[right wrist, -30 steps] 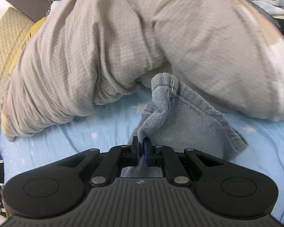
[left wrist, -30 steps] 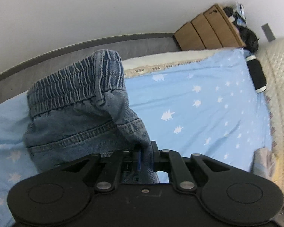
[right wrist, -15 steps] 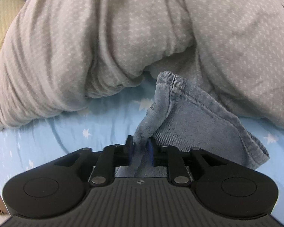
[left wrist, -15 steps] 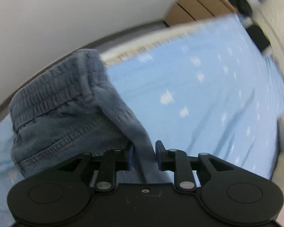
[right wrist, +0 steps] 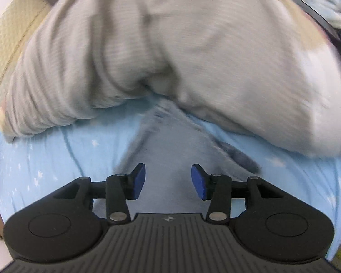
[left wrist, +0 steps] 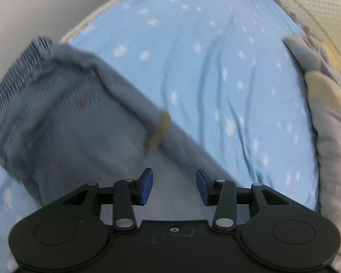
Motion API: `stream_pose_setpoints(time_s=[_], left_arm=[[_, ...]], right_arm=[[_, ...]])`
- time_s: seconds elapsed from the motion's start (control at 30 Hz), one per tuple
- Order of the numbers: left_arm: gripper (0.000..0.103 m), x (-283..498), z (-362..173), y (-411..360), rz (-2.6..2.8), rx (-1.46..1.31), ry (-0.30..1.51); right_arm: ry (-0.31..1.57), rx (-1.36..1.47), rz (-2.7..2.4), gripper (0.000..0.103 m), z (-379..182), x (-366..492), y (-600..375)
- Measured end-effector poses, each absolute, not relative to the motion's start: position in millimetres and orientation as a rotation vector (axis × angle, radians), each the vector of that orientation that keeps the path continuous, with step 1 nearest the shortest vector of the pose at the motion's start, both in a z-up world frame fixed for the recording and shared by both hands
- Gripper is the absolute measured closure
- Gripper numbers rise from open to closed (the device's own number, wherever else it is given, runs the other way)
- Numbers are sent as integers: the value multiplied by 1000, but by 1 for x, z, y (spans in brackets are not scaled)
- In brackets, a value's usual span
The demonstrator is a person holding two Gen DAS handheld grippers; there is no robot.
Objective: Fold clothes
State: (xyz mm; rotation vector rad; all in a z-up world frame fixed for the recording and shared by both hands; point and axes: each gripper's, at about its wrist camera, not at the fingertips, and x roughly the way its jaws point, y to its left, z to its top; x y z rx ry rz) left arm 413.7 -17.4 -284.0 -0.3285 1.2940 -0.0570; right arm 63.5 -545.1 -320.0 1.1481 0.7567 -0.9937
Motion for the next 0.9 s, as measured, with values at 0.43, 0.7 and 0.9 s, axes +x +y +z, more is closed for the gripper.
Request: stream_pose_setpoints(time_s=[0.43,0.7,0.9], left_arm=[[61,305,-262,-67,-33,-286,1342],[60,265,-245,-82,7,-219,1346],[60,251,-237,-100,13,-172,1349]], right_arm=[[864,1291,-915,48,-387,22,-542],[864,902,-787,46,-401,24,-545],[775,909,-702,46,-420,33,-555]])
